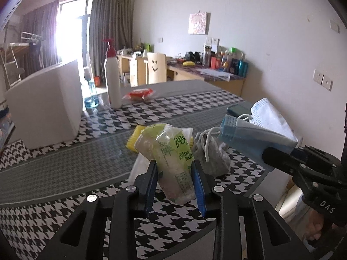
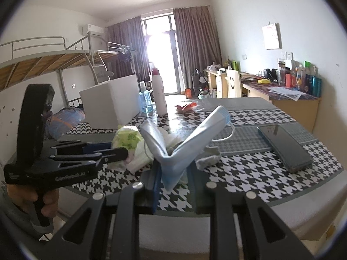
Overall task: Organize soft objects
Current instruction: 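Carry the tissue pack and the mask in both tools toward the white foam box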
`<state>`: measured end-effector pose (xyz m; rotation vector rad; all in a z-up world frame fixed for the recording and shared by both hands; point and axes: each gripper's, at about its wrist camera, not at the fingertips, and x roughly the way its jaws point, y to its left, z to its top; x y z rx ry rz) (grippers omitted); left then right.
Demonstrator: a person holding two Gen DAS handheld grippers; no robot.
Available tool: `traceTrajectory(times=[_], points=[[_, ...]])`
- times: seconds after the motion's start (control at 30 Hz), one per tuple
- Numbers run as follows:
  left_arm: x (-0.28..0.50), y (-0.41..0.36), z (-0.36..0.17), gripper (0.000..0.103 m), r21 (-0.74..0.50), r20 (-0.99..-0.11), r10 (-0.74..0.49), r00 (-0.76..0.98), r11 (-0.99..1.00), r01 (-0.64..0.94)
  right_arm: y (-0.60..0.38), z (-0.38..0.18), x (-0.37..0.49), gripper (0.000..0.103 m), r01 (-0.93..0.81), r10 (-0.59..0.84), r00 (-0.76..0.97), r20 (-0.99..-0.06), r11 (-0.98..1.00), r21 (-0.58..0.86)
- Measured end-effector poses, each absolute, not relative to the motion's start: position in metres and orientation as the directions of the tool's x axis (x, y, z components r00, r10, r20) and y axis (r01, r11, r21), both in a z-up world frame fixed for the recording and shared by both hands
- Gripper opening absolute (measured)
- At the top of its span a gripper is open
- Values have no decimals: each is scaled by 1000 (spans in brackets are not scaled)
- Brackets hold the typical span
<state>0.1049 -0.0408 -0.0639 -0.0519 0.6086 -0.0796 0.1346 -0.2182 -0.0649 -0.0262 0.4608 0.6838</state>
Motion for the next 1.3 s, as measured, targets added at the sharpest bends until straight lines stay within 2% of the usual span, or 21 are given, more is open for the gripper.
traceTrajectory(times=[0.47, 1.3], points=[[90, -8, -39, 33, -25, -498, 24, 867, 999, -42, -195, -48, 138, 27, -651, 629, 664, -405, 752, 101], [89, 41, 3, 33, -48, -430, 88, 899, 992, -120, -152, -17, 157, 27, -726, 692, 621, -367, 685, 63]])
